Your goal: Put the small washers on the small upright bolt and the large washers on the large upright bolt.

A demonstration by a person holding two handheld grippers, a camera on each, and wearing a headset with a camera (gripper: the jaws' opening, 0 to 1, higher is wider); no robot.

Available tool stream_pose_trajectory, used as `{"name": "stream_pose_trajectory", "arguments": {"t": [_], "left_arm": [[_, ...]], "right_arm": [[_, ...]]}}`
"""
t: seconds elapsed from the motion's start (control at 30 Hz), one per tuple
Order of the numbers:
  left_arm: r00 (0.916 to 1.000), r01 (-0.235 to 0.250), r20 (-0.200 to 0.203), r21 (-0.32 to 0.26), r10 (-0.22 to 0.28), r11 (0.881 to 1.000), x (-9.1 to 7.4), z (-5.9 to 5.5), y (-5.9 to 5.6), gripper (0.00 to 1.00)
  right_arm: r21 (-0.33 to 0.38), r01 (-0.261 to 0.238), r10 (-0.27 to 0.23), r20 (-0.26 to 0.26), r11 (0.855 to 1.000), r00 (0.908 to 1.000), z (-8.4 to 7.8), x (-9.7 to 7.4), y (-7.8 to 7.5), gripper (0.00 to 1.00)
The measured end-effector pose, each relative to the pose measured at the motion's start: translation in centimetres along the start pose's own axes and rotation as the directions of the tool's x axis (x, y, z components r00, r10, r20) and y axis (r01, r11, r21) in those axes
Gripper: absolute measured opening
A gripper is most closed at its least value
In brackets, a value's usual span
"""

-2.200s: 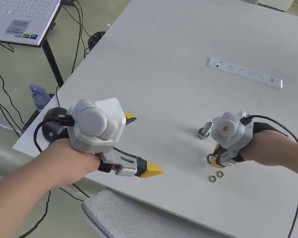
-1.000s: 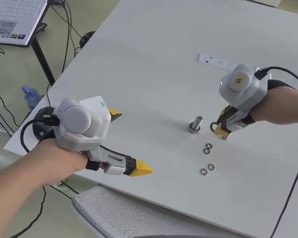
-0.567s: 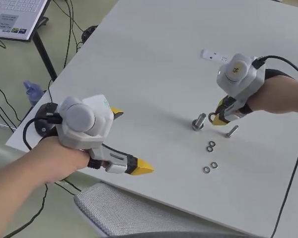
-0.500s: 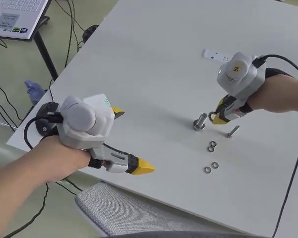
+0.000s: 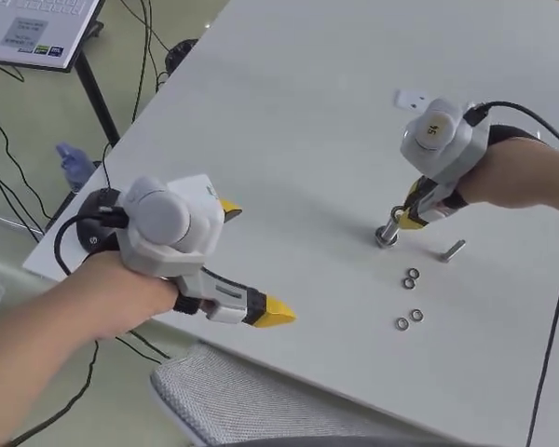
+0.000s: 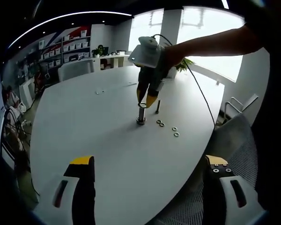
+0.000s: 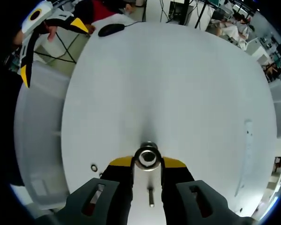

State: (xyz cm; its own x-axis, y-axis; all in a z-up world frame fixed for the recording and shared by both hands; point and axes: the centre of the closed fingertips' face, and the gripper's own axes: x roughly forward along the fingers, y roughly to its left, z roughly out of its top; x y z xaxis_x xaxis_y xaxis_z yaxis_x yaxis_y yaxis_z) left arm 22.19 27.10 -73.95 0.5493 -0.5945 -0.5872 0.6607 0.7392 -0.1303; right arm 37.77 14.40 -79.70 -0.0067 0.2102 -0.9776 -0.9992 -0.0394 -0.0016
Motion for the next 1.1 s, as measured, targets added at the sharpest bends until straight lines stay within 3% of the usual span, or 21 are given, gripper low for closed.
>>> {"name": "stream_pose_trajectory", "arguments": {"t": [1.1], "left_arm": [[0.9999,-0.002,-0.01,-0.03,0.002,1.0,-0.3,-1.1,0.9,0.94]], "right_arm": [[-0.006,0.012,-0.012,-0.057,1.0,0.9983,-1.0,2.5,-0.2,0.21]]}}
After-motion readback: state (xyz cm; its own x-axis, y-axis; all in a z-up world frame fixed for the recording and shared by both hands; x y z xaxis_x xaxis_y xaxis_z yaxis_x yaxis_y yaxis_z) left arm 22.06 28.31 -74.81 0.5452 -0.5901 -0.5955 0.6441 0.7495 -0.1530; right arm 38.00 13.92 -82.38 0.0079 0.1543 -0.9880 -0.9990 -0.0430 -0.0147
